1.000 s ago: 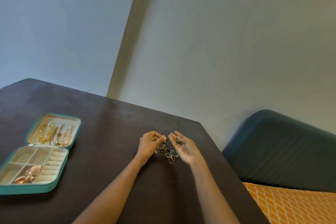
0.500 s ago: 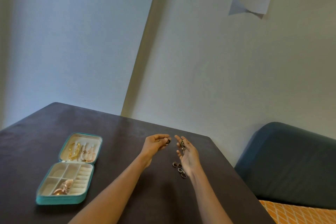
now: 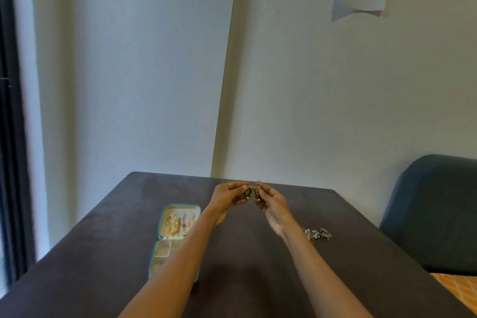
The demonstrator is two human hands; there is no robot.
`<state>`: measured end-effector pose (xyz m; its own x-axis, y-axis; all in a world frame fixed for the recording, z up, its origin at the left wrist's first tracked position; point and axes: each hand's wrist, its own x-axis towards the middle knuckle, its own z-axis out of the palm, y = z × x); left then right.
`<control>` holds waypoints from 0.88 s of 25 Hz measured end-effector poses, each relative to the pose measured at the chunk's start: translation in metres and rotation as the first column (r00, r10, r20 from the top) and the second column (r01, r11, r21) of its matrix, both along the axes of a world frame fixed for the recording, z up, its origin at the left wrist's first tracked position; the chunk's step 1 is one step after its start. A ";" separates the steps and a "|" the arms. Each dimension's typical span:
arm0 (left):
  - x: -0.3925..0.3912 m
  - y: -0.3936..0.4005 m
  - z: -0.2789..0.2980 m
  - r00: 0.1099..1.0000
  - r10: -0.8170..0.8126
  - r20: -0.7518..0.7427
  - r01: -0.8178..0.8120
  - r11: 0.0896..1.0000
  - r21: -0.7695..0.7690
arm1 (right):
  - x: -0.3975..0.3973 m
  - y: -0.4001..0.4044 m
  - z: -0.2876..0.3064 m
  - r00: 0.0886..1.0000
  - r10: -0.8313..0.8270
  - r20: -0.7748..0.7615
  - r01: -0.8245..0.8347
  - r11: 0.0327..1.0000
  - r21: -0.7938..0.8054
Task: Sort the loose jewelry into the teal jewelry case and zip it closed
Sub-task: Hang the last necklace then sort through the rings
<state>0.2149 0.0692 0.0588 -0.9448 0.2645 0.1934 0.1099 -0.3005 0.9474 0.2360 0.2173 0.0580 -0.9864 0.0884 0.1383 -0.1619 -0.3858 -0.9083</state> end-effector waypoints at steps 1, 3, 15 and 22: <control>0.002 -0.009 0.002 1.000 0.016 -0.006 -0.017 1.000 -0.014 | 0.000 -0.007 0.001 1.000 0.014 0.005 -0.014 1.000 0.004; 0.005 -0.026 0.006 1.000 0.028 -0.015 -0.029 0.998 -0.051 | 0.002 -0.021 0.002 0.999 0.043 0.007 -0.043 0.999 0.002; 0.018 -0.060 -0.004 0.991 0.121 -0.063 -0.130 0.975 -0.178 | 0.011 -0.057 -0.005 0.997 0.073 0.013 -0.074 0.974 0.215; 0.022 -0.073 0.002 0.990 0.117 -0.079 -0.133 0.961 -0.242 | 0.016 -0.063 0.001 0.996 0.092 -0.005 -0.085 0.937 0.339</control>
